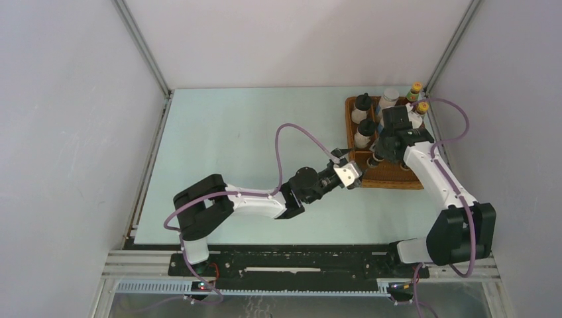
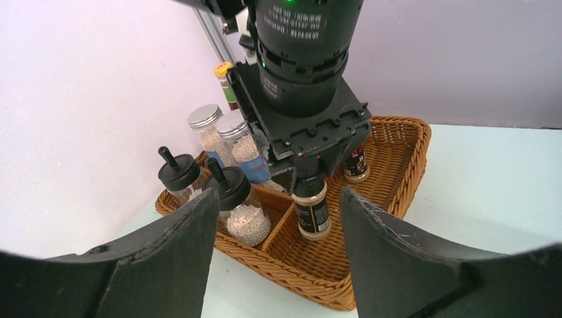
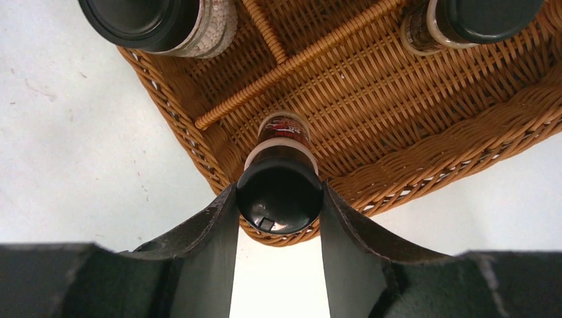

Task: Organize the condiment bottles
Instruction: Place the bottle in the storage box.

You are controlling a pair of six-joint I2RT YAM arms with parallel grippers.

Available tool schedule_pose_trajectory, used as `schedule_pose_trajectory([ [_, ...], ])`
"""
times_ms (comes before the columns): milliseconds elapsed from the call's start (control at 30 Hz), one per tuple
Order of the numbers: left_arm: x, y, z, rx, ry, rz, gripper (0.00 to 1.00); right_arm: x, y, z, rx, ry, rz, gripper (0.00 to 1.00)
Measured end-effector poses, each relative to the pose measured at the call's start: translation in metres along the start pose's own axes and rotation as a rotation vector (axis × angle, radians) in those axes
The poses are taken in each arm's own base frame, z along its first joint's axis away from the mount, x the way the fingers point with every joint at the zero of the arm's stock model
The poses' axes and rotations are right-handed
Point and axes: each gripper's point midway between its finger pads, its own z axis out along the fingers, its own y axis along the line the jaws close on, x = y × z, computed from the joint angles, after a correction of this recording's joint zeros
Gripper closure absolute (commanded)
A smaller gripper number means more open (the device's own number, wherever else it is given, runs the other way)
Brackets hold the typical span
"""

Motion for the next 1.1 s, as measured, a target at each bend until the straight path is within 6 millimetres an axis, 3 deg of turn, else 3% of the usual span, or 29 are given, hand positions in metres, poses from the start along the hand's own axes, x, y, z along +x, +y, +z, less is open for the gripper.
schedule_pose_trajectory([
  [533, -0.007, 0.006, 0.001, -0.022, -0.029, -0.023, 0.28, 0.013, -0.002, 0.029, 0.057, 0.061, -0.026, 1.00],
  [1100, 0.002, 0.016, -0.005, -0.046, -0.026, -0.047, 0.28, 0.005, 0.005, 0.045, 0.100, 0.055, -0.049, 1.00],
])
